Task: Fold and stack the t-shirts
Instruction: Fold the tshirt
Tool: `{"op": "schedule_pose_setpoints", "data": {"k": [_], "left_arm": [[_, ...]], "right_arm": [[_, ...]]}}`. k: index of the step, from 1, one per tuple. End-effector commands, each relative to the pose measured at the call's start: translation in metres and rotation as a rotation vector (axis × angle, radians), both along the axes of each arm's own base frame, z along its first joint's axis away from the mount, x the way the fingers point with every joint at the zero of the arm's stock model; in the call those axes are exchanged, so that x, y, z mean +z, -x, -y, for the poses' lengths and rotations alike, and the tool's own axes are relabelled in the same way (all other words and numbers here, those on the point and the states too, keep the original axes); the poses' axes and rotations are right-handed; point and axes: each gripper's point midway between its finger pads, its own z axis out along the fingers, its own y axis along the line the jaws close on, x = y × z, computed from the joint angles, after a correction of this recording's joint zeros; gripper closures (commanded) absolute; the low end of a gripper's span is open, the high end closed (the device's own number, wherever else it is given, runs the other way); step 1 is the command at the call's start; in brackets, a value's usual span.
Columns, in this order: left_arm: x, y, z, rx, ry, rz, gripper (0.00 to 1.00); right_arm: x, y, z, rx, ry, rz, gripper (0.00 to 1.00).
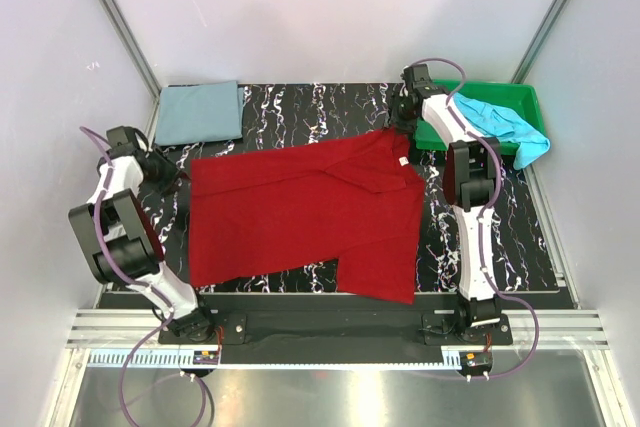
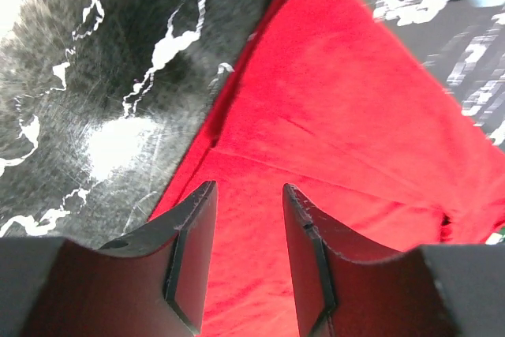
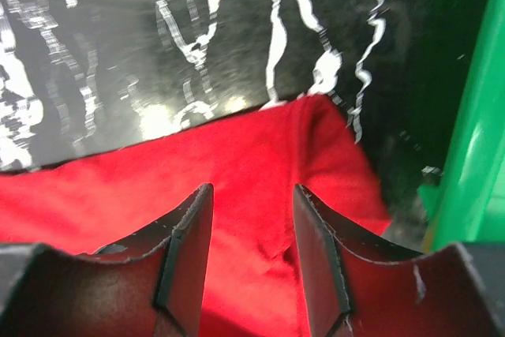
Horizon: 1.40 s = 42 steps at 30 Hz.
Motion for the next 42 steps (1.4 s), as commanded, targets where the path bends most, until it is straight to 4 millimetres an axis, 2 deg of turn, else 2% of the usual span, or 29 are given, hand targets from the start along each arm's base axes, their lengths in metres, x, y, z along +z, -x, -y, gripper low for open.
{"op": "schedule_pose_setpoints", "data": {"k": [1, 2, 6, 7, 8, 10, 11, 14, 17, 20, 22, 24, 28, 31, 33, 35, 37, 38, 40, 41, 42], "left_arm": [[0.027, -0.013, -0.010, 0.021, -0.038, 0.077, 0.57], [0.032, -0.020, -0.008, 0.015, -0.018, 0.094, 0.57], [0.027, -0.040, 0.002, -0.018, 0.039, 0.106, 0.58], [0.013, -0.044, 0.007, -0.032, 0.070, 0.080, 0.59], [0.016, -0.052, 0.012, -0.049, 0.093, 0.095, 0.61], [0.003, -0.061, 0.016, -0.056, 0.120, 0.079, 0.62], [0.001, -0.066, 0.018, -0.064, 0.122, 0.079, 0.62], [-0.011, -0.070, 0.018, -0.054, 0.124, 0.052, 0.62], [-0.024, -0.068, 0.015, -0.042, 0.122, 0.021, 0.62], [-0.037, -0.063, 0.014, -0.042, 0.109, -0.012, 0.62], [-0.042, -0.059, 0.014, -0.045, 0.108, -0.031, 0.62], [-0.050, -0.055, 0.012, -0.045, 0.094, -0.056, 0.62], [-0.057, -0.048, 0.010, -0.052, 0.076, -0.084, 0.63], [-0.058, -0.042, 0.009, -0.050, 0.063, -0.097, 0.64], [-0.045, -0.041, 0.007, -0.048, 0.046, -0.076, 0.63], [-0.020, -0.044, 0.007, -0.048, 0.023, -0.023, 0.62], [0.002, -0.043, 0.010, -0.064, 0.000, 0.014, 0.59], [0.022, -0.040, 0.010, -0.066, -0.025, 0.047, 0.56], [0.040, -0.033, 0.018, -0.097, -0.054, 0.075, 0.55], [0.060, -0.027, 0.022, -0.103, -0.074, 0.121, 0.54], [0.066, -0.022, 0.028, -0.116, -0.073, 0.134, 0.54]], "right_arm": [[0.014, -0.013, 0.009, 0.016, 0.096, 0.052, 0.48], [0.015, -0.016, 0.012, 0.016, 0.112, 0.057, 0.48], [0.004, -0.017, 0.015, 0.018, 0.139, 0.037, 0.48], [-0.001, -0.017, 0.015, 0.017, 0.139, 0.030, 0.48], [0.000, -0.019, 0.014, 0.016, 0.136, 0.035, 0.48], [-0.009, -0.020, 0.012, 0.022, 0.127, 0.020, 0.48], [-0.006, -0.023, 0.010, 0.023, 0.117, 0.032, 0.50], [-0.013, -0.026, 0.007, 0.022, 0.106, 0.023, 0.52], [-0.018, -0.028, 0.007, 0.018, 0.107, 0.020, 0.55], [-0.025, -0.031, 0.011, 0.012, 0.132, 0.016, 0.72], [-0.029, -0.033, 0.023, -0.021, 0.189, 0.017, 0.89], [-0.028, -0.036, 0.039, -0.052, 0.273, 0.027, 0.94], [-0.032, -0.036, 0.053, -0.071, 0.348, 0.022, 0.98], [-0.035, -0.036, 0.050, -0.064, 0.340, 0.016, 0.95], [-0.025, -0.040, 0.047, -0.069, 0.316, 0.032, 0.78], [-0.007, -0.046, 0.043, -0.079, 0.290, 0.065, 0.65], [0.019, -0.046, 0.039, -0.086, 0.274, 0.099, 0.58], [0.041, -0.044, 0.036, -0.090, 0.271, 0.128, 0.53], [0.058, -0.037, 0.034, -0.094, 0.275, 0.138, 0.47], [0.067, -0.032, 0.034, -0.100, 0.282, 0.147, 0.45], [0.093, -0.027, 0.031, -0.102, 0.273, 0.180, 0.41]]}}
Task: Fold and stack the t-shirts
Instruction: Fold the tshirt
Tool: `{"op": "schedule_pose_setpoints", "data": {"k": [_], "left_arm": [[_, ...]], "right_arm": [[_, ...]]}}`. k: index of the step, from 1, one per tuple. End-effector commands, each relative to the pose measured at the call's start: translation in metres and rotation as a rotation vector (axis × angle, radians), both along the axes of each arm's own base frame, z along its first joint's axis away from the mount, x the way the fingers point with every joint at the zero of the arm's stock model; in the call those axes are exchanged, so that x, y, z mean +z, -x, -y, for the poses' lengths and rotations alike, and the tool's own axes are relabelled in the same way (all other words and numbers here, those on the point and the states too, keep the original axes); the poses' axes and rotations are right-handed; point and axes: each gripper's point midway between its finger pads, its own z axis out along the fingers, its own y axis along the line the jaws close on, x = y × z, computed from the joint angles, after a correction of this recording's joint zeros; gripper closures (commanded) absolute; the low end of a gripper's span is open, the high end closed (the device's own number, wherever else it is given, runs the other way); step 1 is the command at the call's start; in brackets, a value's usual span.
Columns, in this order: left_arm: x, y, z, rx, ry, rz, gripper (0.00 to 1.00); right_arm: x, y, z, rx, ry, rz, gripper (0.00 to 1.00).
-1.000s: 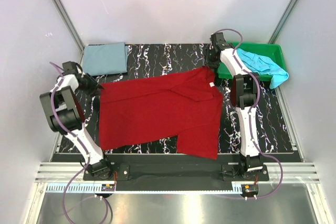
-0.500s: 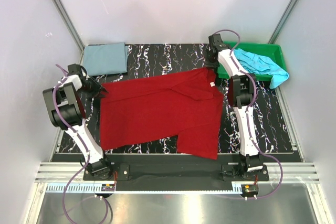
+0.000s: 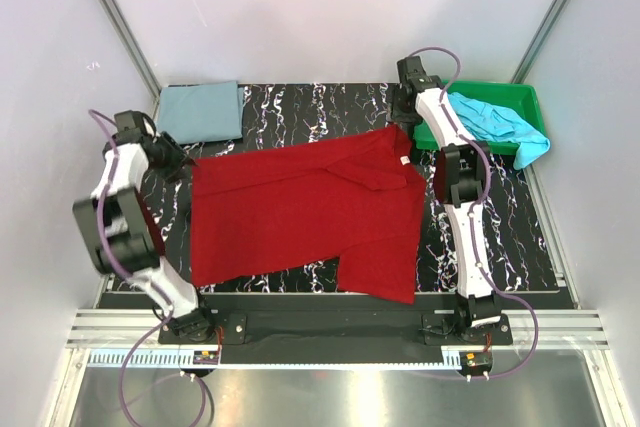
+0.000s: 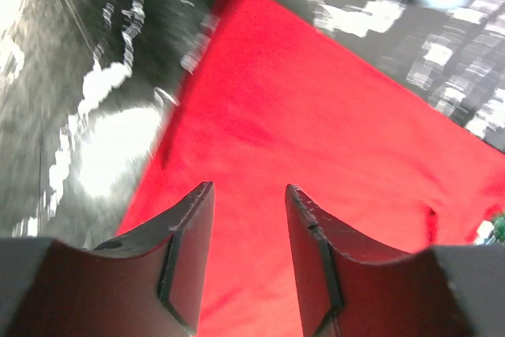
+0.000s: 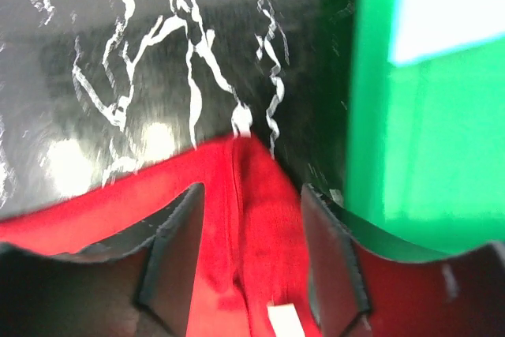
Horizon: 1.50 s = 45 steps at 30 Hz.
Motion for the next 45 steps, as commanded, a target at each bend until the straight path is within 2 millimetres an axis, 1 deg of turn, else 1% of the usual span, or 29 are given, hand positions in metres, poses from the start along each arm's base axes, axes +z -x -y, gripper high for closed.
{"op": "schedule_pose_setpoints", "data": {"k": [1, 2, 3, 4, 5, 6, 7, 8, 9, 10, 11, 12, 13, 14, 15, 16, 17, 18, 19, 21, 22, 26, 27, 30, 33, 35, 41, 44, 45], "left_arm": [[0.048, 0.021, 0.024, -0.073, -0.055, 0.110, 0.53], [0.052, 0.028, 0.033, -0.091, -0.045, 0.121, 0.53], [0.062, 0.036, 0.046, -0.114, -0.038, 0.155, 0.53], [0.053, 0.051, 0.067, -0.152, -0.002, 0.134, 0.53], [0.054, 0.060, 0.082, -0.181, 0.025, 0.139, 0.53], [0.067, 0.069, 0.094, -0.203, 0.020, 0.192, 0.53], [0.054, 0.086, 0.118, -0.252, 0.046, 0.168, 0.53], [0.054, 0.090, 0.127, -0.265, 0.042, 0.195, 0.53], [0.054, 0.097, 0.137, -0.279, 0.051, 0.215, 0.52], [0.049, 0.114, 0.156, -0.304, 0.099, 0.217, 0.52], [0.049, 0.118, 0.161, -0.310, 0.122, 0.233, 0.52], [0.050, 0.121, 0.165, -0.319, 0.144, 0.246, 0.51], [0.052, 0.124, 0.167, -0.347, 0.150, 0.259, 0.51], [0.053, 0.131, 0.170, -0.369, 0.160, 0.242, 0.52], [0.056, 0.133, 0.169, -0.382, 0.150, 0.246, 0.52], [0.064, 0.134, 0.168, -0.400, 0.131, 0.275, 0.52], [0.065, 0.137, 0.168, -0.403, 0.128, 0.275, 0.52], [0.068, 0.138, 0.168, -0.402, 0.128, 0.286, 0.52], [0.069, 0.139, 0.168, -0.400, 0.129, 0.292, 0.52], [0.071, 0.140, 0.170, -0.404, 0.140, 0.296, 0.51], [0.070, 0.140, 0.170, -0.412, 0.138, 0.296, 0.52], [0.061, 0.146, 0.171, -0.427, 0.141, 0.256, 0.52], [0.058, 0.148, 0.171, -0.429, 0.143, 0.247, 0.52], [0.057, 0.155, 0.171, -0.435, 0.146, 0.240, 0.52], [0.050, 0.159, 0.169, -0.434, 0.135, 0.206, 0.52], [0.049, 0.159, 0.169, -0.435, 0.133, 0.201, 0.53], [0.048, 0.152, 0.170, -0.450, 0.145, 0.174, 0.56], [0.060, 0.141, 0.172, -0.479, 0.146, 0.200, 0.61], [0.067, 0.137, 0.172, -0.491, 0.134, 0.223, 0.61]], "right_arm": [[0.102, 0.012, -0.010, -0.001, 0.012, 0.146, 0.40], [0.110, 0.017, -0.011, -0.004, 0.026, 0.150, 0.39], [0.123, 0.030, -0.012, 0.000, 0.028, 0.137, 0.38], [0.127, 0.039, -0.022, 0.007, 0.009, 0.122, 0.37], [0.131, 0.048, -0.031, 0.024, -0.029, 0.102, 0.37], [0.146, 0.061, -0.037, 0.031, -0.051, 0.103, 0.36], [0.133, 0.077, -0.049, 0.046, -0.061, 0.051, 0.36], [0.132, 0.088, -0.060, 0.075, -0.083, 0.029, 0.36], [0.140, 0.101, -0.066, 0.095, -0.096, 0.029, 0.36], [0.120, 0.120, -0.070, 0.112, -0.085, -0.039, 0.37], [0.114, 0.136, -0.086, 0.152, -0.075, -0.064, 0.39], [0.123, 0.149, -0.091, 0.180, -0.076, -0.051, 0.41], [0.099, 0.172, -0.092, 0.190, -0.055, -0.122, 0.43], [0.096, 0.179, -0.099, 0.204, -0.077, -0.115, 0.47], [0.106, 0.191, -0.105, 0.215, -0.108, -0.094, 0.50], [0.081, 0.211, -0.100, 0.171, -0.130, -0.161, 0.52], [0.077, 0.218, -0.101, 0.149, -0.162, -0.166, 0.54], [0.087, 0.218, -0.108, 0.107, -0.236, -0.111, 0.54], [0.064, 0.234, -0.104, 0.086, -0.252, -0.162, 0.54], [0.061, 0.234, -0.105, 0.055, -0.284, -0.130, 0.52], [0.047, 0.240, -0.101, 0.025, -0.277, -0.153, 0.52], [0.031, 0.231, -0.097, 0.013, -0.235, -0.143, 0.54], [0.026, 0.228, -0.097, 0.010, -0.231, -0.149, 0.57], [0.016, 0.223, -0.097, -0.009, -0.212, -0.154, 0.62], [0.011, 0.212, -0.095, -0.012, -0.185, -0.127, 0.62], [0.012, 0.205, -0.097, -0.008, -0.196, -0.127, 0.62], [-0.002, 0.200, -0.103, -0.031, -0.212, -0.157, 0.64], [-0.007, 0.188, -0.097, -0.053, -0.175, -0.140, 0.63], [-0.003, 0.179, -0.096, -0.062, -0.182, -0.125, 0.63]]}}
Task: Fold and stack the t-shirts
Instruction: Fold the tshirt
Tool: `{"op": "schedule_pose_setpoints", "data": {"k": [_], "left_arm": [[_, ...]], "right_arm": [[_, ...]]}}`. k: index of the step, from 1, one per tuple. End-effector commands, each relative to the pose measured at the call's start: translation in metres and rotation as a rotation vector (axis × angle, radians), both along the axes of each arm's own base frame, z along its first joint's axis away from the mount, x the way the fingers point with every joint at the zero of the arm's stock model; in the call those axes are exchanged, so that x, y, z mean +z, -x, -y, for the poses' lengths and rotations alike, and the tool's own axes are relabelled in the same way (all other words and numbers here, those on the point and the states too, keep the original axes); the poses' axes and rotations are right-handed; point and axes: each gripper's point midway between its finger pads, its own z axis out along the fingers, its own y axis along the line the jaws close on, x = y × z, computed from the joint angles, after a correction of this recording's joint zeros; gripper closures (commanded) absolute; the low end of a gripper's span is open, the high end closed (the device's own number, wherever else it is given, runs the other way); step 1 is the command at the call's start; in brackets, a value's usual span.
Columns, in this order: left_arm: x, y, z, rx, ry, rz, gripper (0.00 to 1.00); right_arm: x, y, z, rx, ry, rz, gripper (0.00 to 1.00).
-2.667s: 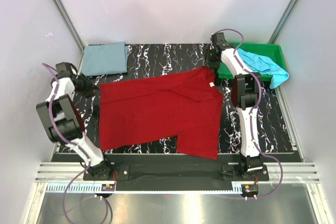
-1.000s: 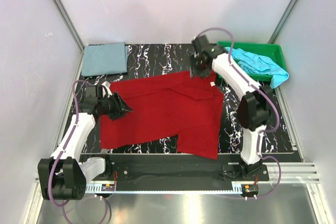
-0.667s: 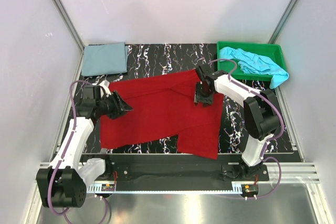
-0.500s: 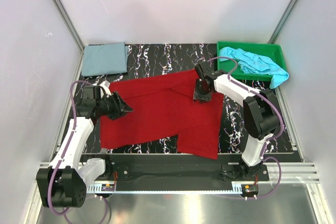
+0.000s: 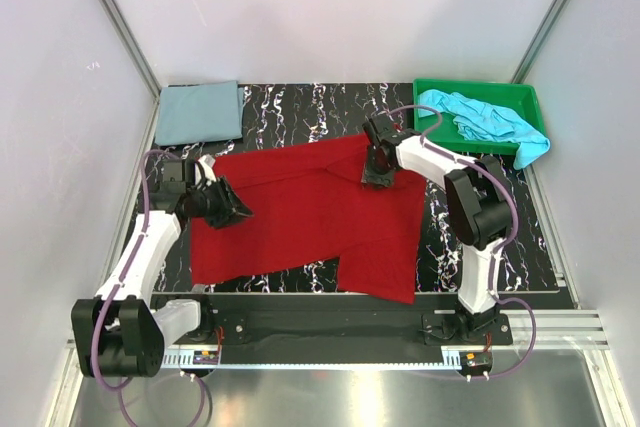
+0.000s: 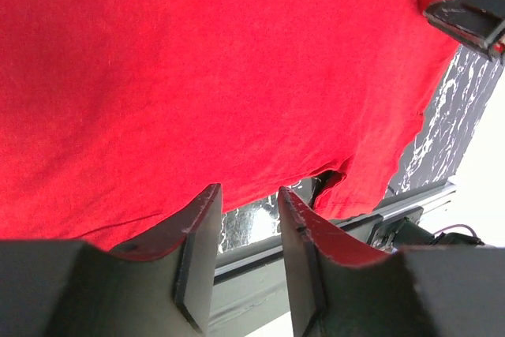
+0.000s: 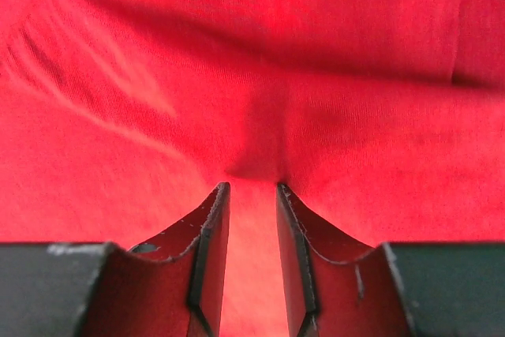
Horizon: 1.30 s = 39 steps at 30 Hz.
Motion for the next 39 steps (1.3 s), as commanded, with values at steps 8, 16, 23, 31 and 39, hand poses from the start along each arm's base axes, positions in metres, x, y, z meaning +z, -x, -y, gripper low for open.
{"op": "schedule_pose_setpoints", "data": {"k": [8, 16, 23, 31, 39], "left_arm": [[0.042, -0.018, -0.001, -0.061, -0.027, 0.116, 0.65], [0.039, -0.017, 0.000, -0.073, -0.023, 0.102, 0.68], [0.039, -0.018, 0.000, -0.087, -0.027, 0.117, 0.69], [0.037, -0.020, 0.004, -0.091, -0.001, 0.106, 0.69], [0.039, -0.018, 0.005, -0.084, 0.009, 0.107, 0.70]], "right_arm": [[0.020, -0.096, 0.025, -0.099, -0.010, 0.146, 0.62], [0.058, -0.131, 0.033, -0.028, -0.041, 0.184, 0.59], [0.083, -0.047, 0.016, 0.046, -0.215, 0.146, 0.35], [0.036, -0.006, 0.004, 0.013, -0.296, 0.039, 0.54], [0.010, -0.014, -0.002, 0.010, -0.263, 0.016, 0.55]]}}
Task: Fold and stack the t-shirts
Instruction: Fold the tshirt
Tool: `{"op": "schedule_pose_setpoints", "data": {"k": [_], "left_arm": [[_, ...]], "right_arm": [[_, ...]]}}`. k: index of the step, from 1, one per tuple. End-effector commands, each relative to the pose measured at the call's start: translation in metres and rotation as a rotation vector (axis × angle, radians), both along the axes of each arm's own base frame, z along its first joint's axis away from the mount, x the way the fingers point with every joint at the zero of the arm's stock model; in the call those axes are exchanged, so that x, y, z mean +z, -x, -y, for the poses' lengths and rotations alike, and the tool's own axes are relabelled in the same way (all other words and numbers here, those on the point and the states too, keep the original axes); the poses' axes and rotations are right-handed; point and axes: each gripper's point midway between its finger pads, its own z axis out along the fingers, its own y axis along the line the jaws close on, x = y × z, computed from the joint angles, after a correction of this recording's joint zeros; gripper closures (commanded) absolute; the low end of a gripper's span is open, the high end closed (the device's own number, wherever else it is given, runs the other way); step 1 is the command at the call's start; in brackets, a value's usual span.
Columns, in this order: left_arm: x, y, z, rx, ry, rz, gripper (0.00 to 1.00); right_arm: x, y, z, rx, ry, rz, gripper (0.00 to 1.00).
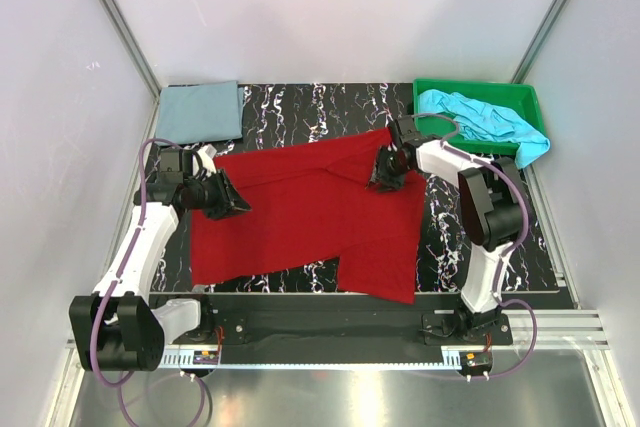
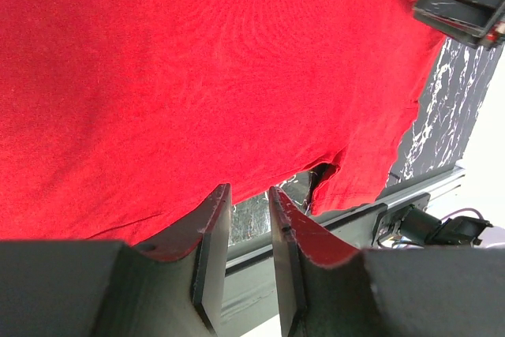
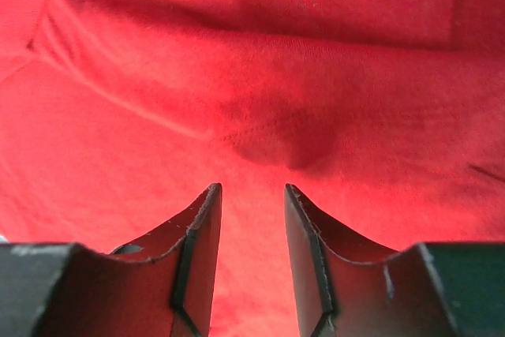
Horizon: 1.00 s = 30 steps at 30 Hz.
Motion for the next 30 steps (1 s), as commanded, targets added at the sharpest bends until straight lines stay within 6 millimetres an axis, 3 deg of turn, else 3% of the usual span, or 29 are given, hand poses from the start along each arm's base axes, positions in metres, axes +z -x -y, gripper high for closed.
{"op": "schedule_pose_setpoints", "data": {"k": [1, 10, 13, 16, 19, 24, 29, 30], "left_arm": [[0.016, -0.008, 0.003, -0.008, 0.027, 0.061, 0.70], [0.015, -0.007, 0.003, 0.003, 0.030, 0.053, 0.71], [0.017, -0.008, 0.003, 0.007, 0.028, 0.058, 0.71], [0.016, -0.008, 0.003, 0.006, 0.028, 0.055, 0.71], [0.017, -0.008, 0.003, 0.004, 0.031, 0.057, 0.71], [0.018, -0.008, 0.003, 0.004, 0.028, 0.059, 0.72], [0.019, -0.008, 0.004, 0.002, 0.031, 0.067, 0.72], [0.019, -0.007, 0.004, 0.002, 0.031, 0.067, 0.72]], "right_arm": [[0.002, -0.018, -0.011, 0.005, -0.015, 0.047, 0.55], [-0.006, -0.048, -0.009, -0.003, 0.025, 0.080, 0.53], [0.006, -0.075, -0.007, -0.015, 0.024, 0.125, 0.53], [0.003, -0.092, 0.000, -0.037, 0.026, 0.123, 0.53], [0.021, -0.120, -0.001, -0.042, 0.002, 0.172, 0.52], [0.035, -0.126, -0.011, -0.015, -0.061, 0.170, 0.46], [0.046, -0.109, -0.019, -0.004, -0.135, 0.133, 0.44], [0.058, -0.106, -0.020, -0.003, -0.145, 0.147, 0.43]]}}
